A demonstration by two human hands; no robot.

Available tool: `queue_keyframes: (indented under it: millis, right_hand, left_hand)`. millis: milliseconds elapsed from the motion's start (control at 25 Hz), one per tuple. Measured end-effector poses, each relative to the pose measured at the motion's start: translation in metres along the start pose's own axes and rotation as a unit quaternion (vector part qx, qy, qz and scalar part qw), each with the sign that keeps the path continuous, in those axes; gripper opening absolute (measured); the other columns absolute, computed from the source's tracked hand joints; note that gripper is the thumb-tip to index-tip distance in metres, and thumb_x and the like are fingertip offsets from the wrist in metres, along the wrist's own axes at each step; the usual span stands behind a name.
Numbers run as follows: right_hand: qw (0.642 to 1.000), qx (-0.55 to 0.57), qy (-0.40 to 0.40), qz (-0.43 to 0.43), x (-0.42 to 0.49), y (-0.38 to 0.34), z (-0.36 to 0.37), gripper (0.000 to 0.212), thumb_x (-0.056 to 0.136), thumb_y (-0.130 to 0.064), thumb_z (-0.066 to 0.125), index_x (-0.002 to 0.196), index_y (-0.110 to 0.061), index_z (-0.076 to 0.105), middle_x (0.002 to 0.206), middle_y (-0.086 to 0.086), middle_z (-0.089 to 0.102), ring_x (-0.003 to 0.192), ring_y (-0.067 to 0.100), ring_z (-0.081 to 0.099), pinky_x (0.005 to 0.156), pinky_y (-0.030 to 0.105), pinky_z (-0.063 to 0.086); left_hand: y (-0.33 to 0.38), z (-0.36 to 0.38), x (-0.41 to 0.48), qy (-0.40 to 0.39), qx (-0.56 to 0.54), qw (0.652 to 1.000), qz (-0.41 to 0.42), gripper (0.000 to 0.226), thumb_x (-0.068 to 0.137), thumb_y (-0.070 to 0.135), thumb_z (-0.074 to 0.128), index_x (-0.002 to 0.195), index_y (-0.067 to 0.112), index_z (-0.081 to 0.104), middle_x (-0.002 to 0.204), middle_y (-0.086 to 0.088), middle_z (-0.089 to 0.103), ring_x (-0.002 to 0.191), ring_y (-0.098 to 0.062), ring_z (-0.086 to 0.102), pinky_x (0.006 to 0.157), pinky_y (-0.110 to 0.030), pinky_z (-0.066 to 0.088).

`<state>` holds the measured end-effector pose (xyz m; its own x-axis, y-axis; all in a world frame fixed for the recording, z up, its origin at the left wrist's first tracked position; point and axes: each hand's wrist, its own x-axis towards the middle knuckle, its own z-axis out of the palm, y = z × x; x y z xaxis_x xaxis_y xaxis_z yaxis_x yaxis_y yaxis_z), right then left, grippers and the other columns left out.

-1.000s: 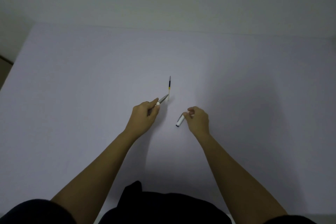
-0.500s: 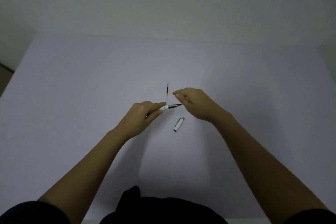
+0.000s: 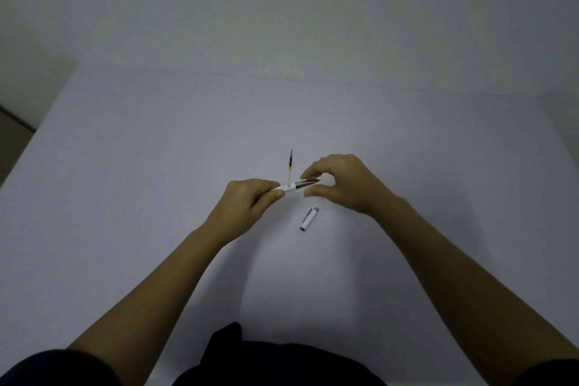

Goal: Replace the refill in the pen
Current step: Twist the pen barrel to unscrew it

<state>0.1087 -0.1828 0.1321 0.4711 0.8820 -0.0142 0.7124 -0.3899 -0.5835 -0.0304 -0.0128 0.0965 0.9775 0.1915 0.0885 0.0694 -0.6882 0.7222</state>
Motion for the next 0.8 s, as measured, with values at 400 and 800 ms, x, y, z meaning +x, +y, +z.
queue_keyframes:
  millis: [400,800]
  right_hand:
    - [0.998,0.06,-0.014,0.006,0.001,-0.008,-0.002,0.008,0.081,-0.021,0.069,0.087,-0.017,0.07,0.08,-0.011,0.068,0.074,-0.003,0.058,0.072,0.015,0.043]
    - [0.996,0.074,-0.012,0.055,0.0,-0.011,-0.004,0.014,0.086,-0.029,0.063,0.086,-0.018,0.072,0.077,-0.006,0.072,0.067,0.006,0.06,0.066,0.016,0.044]
  left_hand:
    - [0.006,-0.006,-0.001,0.005,0.005,1.0,0.025,0.02,0.091,0.029,0.053,0.085,0.014,0.066,0.055,-0.004,0.051,0.059,-0.018,0.044,0.053,-0.015,0.034]
    - [0.013,-0.007,-0.004,0.029,0.006,0.999,0.035,0.016,0.09,0.027,0.056,0.093,0.017,0.068,0.058,-0.003,0.054,0.053,-0.012,0.045,0.054,-0.012,0.034]
